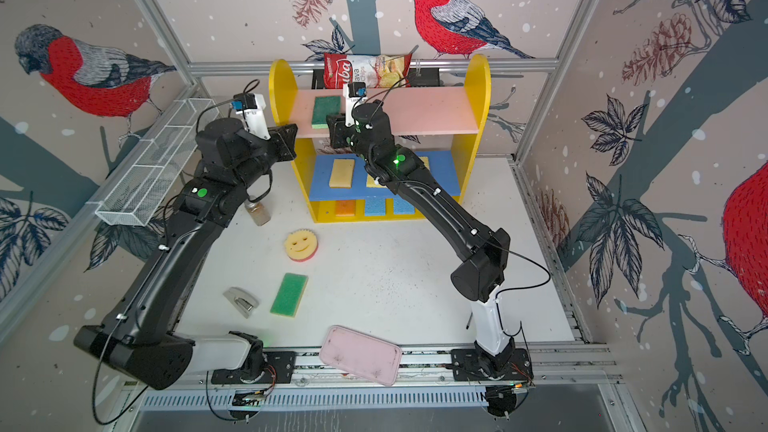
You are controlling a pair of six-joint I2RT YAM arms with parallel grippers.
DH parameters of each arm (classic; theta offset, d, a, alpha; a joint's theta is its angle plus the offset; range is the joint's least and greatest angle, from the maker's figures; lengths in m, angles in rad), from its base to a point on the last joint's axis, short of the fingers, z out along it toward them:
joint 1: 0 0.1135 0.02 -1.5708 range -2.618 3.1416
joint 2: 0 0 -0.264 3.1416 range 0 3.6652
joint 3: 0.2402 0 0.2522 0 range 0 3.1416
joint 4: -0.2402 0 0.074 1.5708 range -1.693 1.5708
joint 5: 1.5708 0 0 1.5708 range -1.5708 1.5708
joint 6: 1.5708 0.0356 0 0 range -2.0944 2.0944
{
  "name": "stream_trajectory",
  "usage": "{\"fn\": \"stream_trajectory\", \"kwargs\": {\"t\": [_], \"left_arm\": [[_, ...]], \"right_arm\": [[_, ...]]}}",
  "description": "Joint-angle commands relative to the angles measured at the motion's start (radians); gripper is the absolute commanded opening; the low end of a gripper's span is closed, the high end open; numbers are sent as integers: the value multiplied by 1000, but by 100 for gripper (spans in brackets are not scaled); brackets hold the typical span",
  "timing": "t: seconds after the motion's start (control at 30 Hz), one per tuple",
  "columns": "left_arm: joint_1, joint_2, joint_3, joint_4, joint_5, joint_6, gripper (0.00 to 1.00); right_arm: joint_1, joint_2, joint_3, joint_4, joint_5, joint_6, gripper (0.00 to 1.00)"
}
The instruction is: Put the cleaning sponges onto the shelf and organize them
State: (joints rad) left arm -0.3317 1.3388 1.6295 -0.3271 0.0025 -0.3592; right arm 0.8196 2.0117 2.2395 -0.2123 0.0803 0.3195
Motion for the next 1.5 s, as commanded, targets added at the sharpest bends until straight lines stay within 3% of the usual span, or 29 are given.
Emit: {"fn": "stream_trajectory", "kwargs": {"t": [0.0, 0.83, 1.27, 1.47], "left_arm": [[3, 0, 5, 25, 5, 5, 13], [5, 2, -17, 32, 15, -3, 13], [6, 5, -19, 34, 19, -13, 15], [6, 5, -12, 28, 16, -17, 16]], "right_arm": [[9, 16, 9, -15, -42, 22, 37], [-15, 27, 24, -29, 18, 35, 34], [-22, -1, 4, -31, 0, 42, 45], [-24, -100, -122, 28, 29, 41, 45]]}}
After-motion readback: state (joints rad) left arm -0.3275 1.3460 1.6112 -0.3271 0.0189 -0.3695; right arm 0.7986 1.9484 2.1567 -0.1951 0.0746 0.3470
